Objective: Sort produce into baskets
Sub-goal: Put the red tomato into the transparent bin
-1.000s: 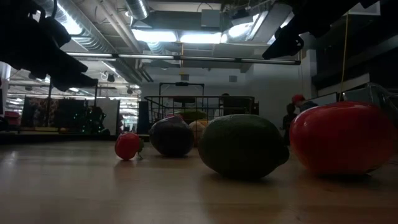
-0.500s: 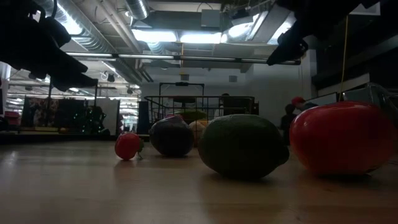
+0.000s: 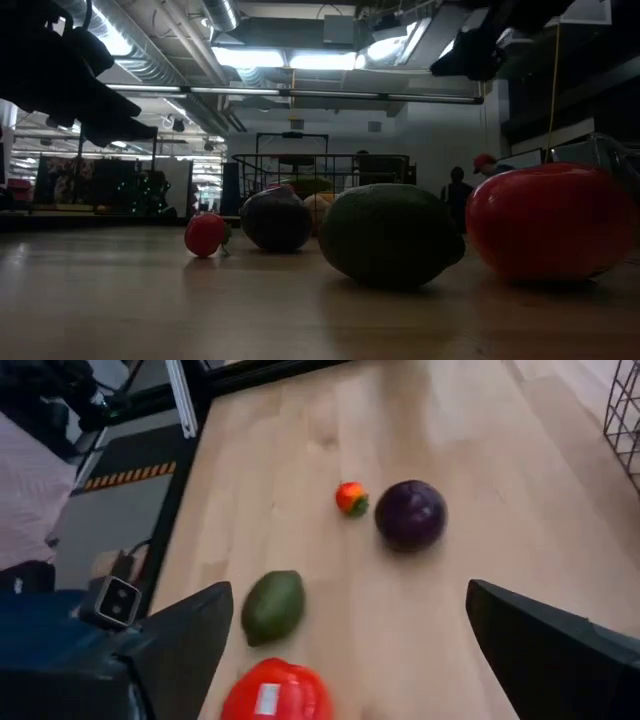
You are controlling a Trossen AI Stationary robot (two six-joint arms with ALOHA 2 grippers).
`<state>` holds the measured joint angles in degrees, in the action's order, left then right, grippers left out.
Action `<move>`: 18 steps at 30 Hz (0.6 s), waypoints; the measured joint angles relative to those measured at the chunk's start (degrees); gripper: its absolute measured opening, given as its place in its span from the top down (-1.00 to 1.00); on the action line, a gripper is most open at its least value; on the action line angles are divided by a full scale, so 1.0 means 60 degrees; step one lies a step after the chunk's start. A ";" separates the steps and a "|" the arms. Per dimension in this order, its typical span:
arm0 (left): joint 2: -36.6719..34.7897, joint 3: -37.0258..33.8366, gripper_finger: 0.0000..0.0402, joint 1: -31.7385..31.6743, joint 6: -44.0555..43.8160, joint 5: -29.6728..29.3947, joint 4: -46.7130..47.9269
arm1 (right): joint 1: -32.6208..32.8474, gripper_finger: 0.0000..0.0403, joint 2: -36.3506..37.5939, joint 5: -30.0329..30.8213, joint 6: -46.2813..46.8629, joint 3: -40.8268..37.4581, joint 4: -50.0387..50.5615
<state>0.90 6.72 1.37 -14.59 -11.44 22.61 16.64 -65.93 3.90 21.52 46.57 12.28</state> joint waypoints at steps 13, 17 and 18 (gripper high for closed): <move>-0.0003 0.0001 -0.49 0.0000 0.0000 0.0000 0.0004 | 0.2285 -0.98 -0.2180 0.2258 0.0907 0.0127 -0.0985; 0.0000 0.0001 -0.49 0.0000 0.0000 0.0000 0.0007 | 0.2314 -0.98 -0.3187 0.2198 0.0910 0.0790 -0.0805; 0.0001 0.0001 -0.49 0.0000 0.0000 0.0001 0.0007 | 0.2310 -0.98 -0.3408 0.2183 0.0918 0.1009 -0.0639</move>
<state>0.91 6.72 1.37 -14.59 -11.44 22.65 30.50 -86.38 17.00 27.03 52.62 8.45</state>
